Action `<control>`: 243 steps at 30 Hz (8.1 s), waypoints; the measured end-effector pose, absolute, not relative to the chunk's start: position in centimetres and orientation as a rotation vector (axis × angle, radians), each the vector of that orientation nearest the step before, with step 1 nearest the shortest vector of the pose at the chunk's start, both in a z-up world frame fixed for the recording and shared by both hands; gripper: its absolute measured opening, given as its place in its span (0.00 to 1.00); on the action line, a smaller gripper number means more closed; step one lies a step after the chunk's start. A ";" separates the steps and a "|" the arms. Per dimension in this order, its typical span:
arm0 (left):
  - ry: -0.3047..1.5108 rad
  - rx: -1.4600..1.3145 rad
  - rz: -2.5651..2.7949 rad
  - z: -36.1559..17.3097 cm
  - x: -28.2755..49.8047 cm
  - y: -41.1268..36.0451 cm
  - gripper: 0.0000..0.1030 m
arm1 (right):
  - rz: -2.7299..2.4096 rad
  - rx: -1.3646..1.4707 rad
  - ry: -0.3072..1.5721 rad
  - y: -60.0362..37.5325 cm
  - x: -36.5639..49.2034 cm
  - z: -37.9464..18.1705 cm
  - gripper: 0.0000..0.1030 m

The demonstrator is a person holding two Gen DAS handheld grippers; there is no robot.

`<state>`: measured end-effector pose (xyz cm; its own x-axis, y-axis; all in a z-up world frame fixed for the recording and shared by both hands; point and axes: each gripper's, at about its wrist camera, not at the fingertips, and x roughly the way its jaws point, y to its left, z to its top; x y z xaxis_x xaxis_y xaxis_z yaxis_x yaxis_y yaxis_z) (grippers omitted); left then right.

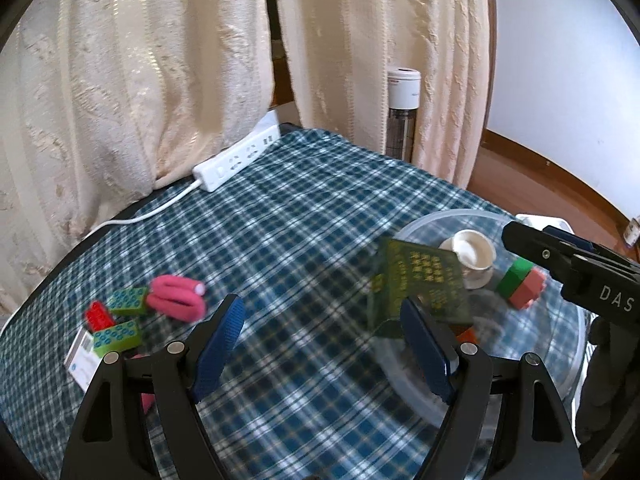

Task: Organize objects
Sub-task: 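Lower the dark green box into the clear bowl and open the left gripper, then move both grippers back toward the pile of pink foam and blocks, then grasp the pink foam tube with the right gripper while the left approaches the white medicine box, then grasp the white medicine box with the left gripper, then carry the medicine box and pink foam tube over to the clear bowl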

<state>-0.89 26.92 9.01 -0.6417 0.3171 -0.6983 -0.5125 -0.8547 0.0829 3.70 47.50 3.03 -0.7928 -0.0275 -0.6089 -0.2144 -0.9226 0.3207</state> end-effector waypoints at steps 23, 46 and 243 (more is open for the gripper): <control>0.294 -1.065 2.589 8.2 -2.5 17.8 0.80 | 2.902 -1.052 0.478 39.8 1.5 3.5 0.79; 0.068 -1.229 2.749 6.8 -6.0 6.8 0.80 | 3.012 -1.130 0.280 31.6 -0.7 3.7 0.81; -0.113 -1.280 2.930 6.4 -3.8 3.4 0.62 | 3.222 -1.300 0.197 22.5 -4.9 0.3 0.60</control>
